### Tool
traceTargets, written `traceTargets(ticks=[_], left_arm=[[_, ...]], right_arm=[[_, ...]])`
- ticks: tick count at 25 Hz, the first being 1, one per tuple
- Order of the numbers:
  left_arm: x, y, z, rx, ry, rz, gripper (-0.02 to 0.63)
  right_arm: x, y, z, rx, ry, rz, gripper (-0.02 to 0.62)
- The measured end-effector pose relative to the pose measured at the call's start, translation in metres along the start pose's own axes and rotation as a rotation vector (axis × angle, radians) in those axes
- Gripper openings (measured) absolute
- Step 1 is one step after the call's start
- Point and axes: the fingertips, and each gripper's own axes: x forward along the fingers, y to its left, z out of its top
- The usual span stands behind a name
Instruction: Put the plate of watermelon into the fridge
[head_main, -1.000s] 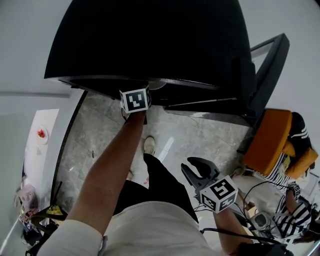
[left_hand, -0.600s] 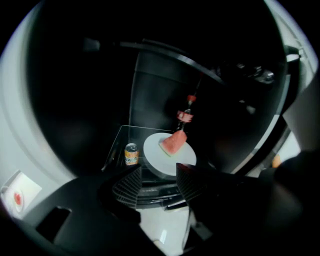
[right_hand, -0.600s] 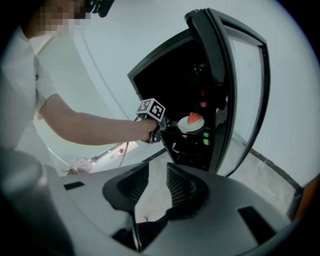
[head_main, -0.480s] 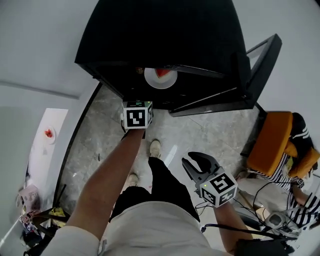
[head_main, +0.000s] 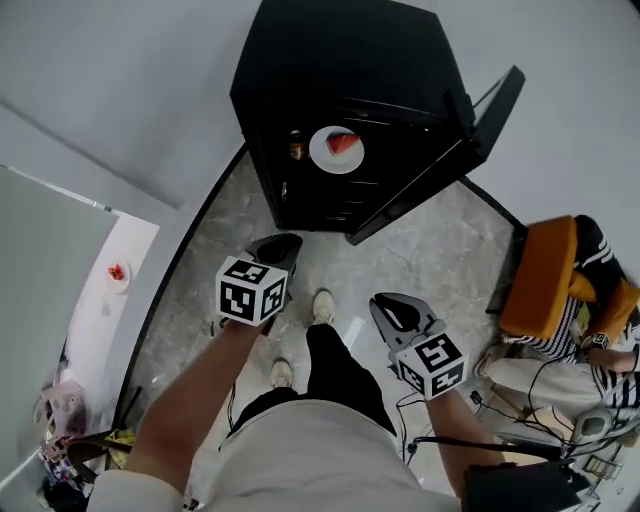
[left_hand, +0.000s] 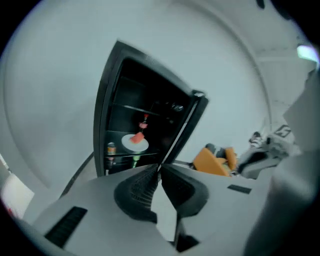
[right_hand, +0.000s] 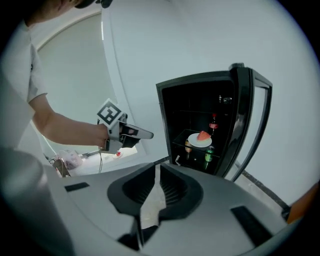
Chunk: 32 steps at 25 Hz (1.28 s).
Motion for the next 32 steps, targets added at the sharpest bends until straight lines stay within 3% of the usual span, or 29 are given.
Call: traceTargets(ticks=[6, 14, 20, 26, 32], left_arm=[[-0.125, -0.058, -0.043, 0.057, -0.024, -0.188, 0.012], [-0.260, -0.106, -0.106, 0.110, -0.011, -0.275, 0.012], [-0.312, -0.130, -0.124, 0.125, -0.036, -0.297, 0.012], [-0.348, -0.145, -0.155, 0.211, -0.036, -0.274, 0.012], [-0.366, -0.155, -0.163, 0.212, -0.060, -0.306, 0.012]], right_arm=[[-0.022, 0.066, -0.010, -0.070, -0.019, -0.013, 0.028], [-0.049, 0.153, -0.023, -0.079, -0.043, 0.009, 0.018], [-0.066, 0.199, -0.023, -0.099, -0.049, 0.023, 0.015], [-0.087, 0.246, -0.042, -0.121, -0.058, 0.018, 0.015], [-0.097, 0.272, -0.052, -0.141, -0.055, 0.009, 0.015]])
